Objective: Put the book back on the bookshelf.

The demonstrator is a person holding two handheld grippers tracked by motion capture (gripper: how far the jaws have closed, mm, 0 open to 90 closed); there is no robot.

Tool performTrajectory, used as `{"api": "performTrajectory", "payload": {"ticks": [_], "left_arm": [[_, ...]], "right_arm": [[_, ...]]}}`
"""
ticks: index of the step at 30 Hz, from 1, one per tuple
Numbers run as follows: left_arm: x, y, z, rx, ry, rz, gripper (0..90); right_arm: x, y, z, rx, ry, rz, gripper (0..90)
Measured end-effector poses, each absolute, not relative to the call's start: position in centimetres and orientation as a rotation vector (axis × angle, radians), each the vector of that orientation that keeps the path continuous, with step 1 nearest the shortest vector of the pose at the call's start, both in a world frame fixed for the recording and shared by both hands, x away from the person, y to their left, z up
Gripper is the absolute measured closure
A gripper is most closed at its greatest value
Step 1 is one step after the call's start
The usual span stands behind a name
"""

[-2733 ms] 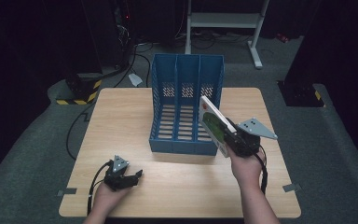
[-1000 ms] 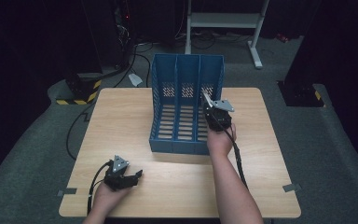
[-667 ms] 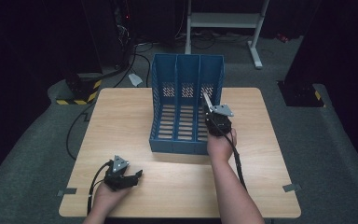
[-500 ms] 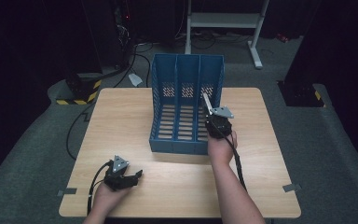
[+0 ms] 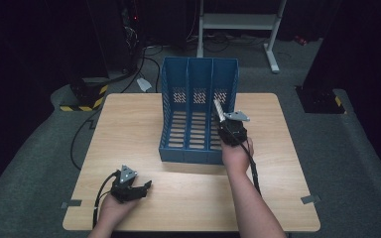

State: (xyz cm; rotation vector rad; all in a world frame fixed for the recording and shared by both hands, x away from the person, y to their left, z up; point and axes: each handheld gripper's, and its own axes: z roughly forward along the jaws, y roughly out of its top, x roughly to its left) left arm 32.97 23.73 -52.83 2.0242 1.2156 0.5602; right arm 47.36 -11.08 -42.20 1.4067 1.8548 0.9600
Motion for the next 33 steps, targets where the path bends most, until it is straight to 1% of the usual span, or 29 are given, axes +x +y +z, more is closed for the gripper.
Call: {"api": "performTrajectory", "payload": {"ticks": [9, 15, 33], "left_arm": [[33.0, 23.7, -52.8, 2.025, 1.214, 0.559, 28.0], [33.0, 23.8, -52.8, 2.025, 1.213, 0.558, 28.0], [33.0, 23.8, -52.8, 2.025, 1.212, 0.558, 28.0]], "right_arm": [[49.2, -11.0, -41.7, 1.447, 1.887, 0.911, 72.5], [49.2, -10.6, -41.8, 1.454, 1.868, 0.885, 76.2], [49.3, -10.3, -42.1, 1.537, 1.708, 0.833, 76.2]]}}
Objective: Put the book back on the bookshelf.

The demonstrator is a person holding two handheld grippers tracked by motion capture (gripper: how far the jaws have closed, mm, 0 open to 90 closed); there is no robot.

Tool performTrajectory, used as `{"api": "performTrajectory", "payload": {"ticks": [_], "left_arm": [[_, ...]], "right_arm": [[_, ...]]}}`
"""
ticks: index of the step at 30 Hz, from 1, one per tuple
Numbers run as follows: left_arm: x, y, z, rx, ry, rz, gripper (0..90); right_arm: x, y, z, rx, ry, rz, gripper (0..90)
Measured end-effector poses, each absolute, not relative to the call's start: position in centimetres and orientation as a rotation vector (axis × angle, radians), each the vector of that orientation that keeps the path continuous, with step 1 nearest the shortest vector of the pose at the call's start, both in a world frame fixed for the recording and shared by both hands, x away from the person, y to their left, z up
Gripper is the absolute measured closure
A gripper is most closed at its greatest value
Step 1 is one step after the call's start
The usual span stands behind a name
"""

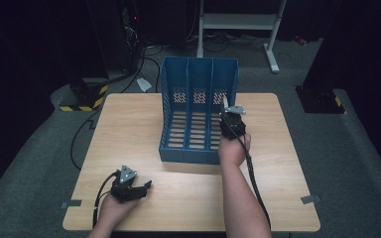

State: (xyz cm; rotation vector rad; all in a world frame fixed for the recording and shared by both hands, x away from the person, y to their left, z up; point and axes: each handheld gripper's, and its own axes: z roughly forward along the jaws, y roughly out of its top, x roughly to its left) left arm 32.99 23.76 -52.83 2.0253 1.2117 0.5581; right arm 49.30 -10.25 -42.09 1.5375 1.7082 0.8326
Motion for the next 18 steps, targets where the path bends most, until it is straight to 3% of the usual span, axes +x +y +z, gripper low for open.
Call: {"api": "performTrajectory", "payload": {"ticks": [18], "left_arm": [[33.00, 23.76, -52.83, 2.026, 1.211, 0.558, 28.0]], "right_arm": [[48.89, -9.99, -42.11, 1.572, 1.643, 0.797, 75.3]]}}
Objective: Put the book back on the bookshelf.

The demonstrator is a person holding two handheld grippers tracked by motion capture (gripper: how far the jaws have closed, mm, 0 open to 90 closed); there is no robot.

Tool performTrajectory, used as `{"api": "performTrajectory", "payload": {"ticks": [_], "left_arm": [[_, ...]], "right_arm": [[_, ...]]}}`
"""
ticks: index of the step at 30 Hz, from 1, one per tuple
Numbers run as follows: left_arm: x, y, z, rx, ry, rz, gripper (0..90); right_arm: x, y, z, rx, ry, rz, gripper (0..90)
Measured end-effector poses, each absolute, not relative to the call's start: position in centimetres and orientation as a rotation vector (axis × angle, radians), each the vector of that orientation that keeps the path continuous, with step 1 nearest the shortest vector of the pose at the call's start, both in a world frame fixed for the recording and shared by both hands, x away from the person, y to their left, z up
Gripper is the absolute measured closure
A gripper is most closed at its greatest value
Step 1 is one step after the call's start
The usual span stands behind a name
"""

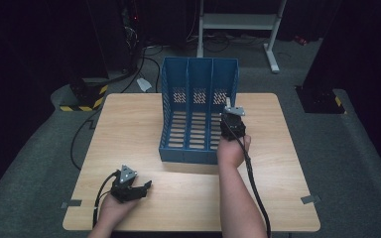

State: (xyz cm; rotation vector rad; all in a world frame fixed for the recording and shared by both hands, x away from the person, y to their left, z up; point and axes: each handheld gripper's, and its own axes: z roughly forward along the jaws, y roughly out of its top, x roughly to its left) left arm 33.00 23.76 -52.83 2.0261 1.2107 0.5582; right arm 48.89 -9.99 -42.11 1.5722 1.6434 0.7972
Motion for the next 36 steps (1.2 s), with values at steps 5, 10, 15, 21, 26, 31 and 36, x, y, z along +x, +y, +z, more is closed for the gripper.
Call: {"api": "performTrajectory", "payload": {"ticks": [5, 10, 15, 21, 26, 31, 36], "left_arm": [[33.00, 23.76, -52.83, 2.026, 1.211, 0.558, 28.0], [32.99, 23.75, -52.83, 2.024, 1.211, 0.554, 28.0], [32.99, 23.75, -52.84, 2.023, 1.212, 0.555, 28.0], [32.99, 23.75, -52.83, 2.024, 1.212, 0.554, 28.0], [33.00, 23.73, -52.85, 2.021, 1.212, 0.558, 28.0], [32.99, 23.72, -52.85, 2.018, 1.214, 0.555, 28.0], [33.00, 23.74, -52.84, 2.021, 1.213, 0.557, 28.0]], "right_arm": [[48.88, -9.62, -42.18, 1.574, 1.620, 0.779, 75.3], [48.89, -9.55, -42.25, 1.571, 1.607, 0.770, 75.1], [48.93, -9.67, -42.20, 1.572, 1.606, 0.769, 75.0], [48.87, -9.71, -42.17, 1.569, 1.606, 0.778, 74.9], [48.85, -9.69, -42.16, 1.565, 1.600, 0.777, 75.0], [48.85, -9.64, -42.15, 1.566, 1.593, 0.781, 74.7], [48.81, -9.67, -42.07, 1.569, 1.590, 0.788, 74.9]]}}
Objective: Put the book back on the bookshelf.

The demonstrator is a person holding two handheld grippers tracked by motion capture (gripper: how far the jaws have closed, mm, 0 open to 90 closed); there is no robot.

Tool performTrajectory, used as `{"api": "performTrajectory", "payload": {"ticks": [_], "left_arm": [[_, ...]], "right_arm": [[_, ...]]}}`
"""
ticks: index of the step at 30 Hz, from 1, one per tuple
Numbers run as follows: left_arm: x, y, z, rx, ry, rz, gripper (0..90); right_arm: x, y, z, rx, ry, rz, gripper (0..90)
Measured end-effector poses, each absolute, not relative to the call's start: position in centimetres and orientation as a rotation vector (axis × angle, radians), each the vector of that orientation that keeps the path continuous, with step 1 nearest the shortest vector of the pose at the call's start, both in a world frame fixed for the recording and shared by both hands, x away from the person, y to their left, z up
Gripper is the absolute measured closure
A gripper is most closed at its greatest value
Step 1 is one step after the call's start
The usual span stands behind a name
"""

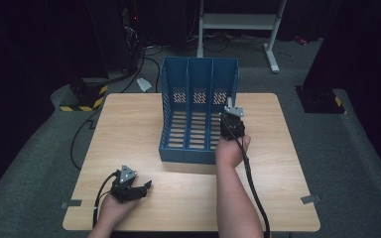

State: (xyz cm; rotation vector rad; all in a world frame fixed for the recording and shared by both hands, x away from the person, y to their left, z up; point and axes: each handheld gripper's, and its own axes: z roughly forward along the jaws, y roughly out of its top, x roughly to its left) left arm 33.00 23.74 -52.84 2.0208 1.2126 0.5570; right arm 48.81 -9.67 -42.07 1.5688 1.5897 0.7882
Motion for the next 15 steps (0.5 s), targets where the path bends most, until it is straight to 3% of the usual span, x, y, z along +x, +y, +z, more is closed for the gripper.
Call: {"api": "performTrajectory", "payload": {"ticks": [15], "left_arm": [[33.00, 23.73, -52.84, 2.021, 1.212, 0.557, 28.0]], "right_arm": [[48.73, -9.78, -41.78, 1.551, 1.624, 0.840, 59.5]]}}
